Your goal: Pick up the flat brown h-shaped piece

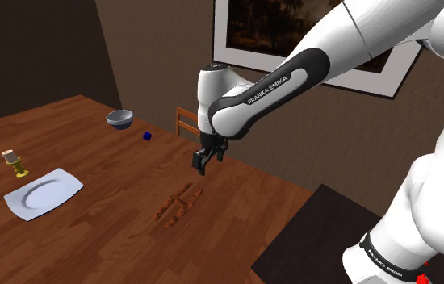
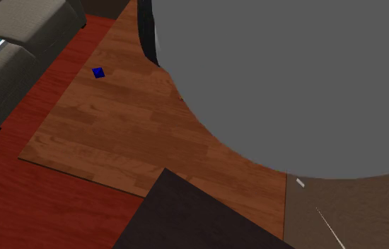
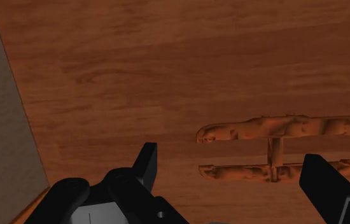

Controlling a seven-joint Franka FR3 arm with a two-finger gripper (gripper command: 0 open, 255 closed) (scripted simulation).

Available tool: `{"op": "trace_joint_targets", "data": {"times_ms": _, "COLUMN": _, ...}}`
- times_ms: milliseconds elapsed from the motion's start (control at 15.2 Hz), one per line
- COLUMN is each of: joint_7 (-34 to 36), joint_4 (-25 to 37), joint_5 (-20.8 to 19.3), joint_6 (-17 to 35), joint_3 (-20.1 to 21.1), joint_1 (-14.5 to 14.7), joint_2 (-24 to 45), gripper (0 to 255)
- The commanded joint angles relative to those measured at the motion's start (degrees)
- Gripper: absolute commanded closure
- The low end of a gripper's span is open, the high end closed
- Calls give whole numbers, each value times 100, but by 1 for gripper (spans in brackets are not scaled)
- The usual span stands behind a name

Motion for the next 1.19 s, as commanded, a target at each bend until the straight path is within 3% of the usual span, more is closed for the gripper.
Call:
{"op": "trace_joint_targets", "data": {"times_ms": 0, "joint_7": 87, "joint_4": 240, "joint_5": -126, "joint_6": 151, "joint_3": 42, "joint_1": 88, "joint_2": 421, "gripper": 0}}
{"op": "trace_joint_targets", "data": {"times_ms": 726, "joint_7": 362, "joint_4": 2046, "joint_5": -757, "joint_6": 479, "joint_3": 23, "joint_1": 693, "joint_2": 2723, "gripper": 0}}
{"op": "trace_joint_targets", "data": {"times_ms": 1122, "joint_7": 414, "joint_4": 2118, "joint_5": -827, "joint_6": 770, "joint_3": -43, "joint_1": 741, "joint_2": 3086, "gripper": 0}}
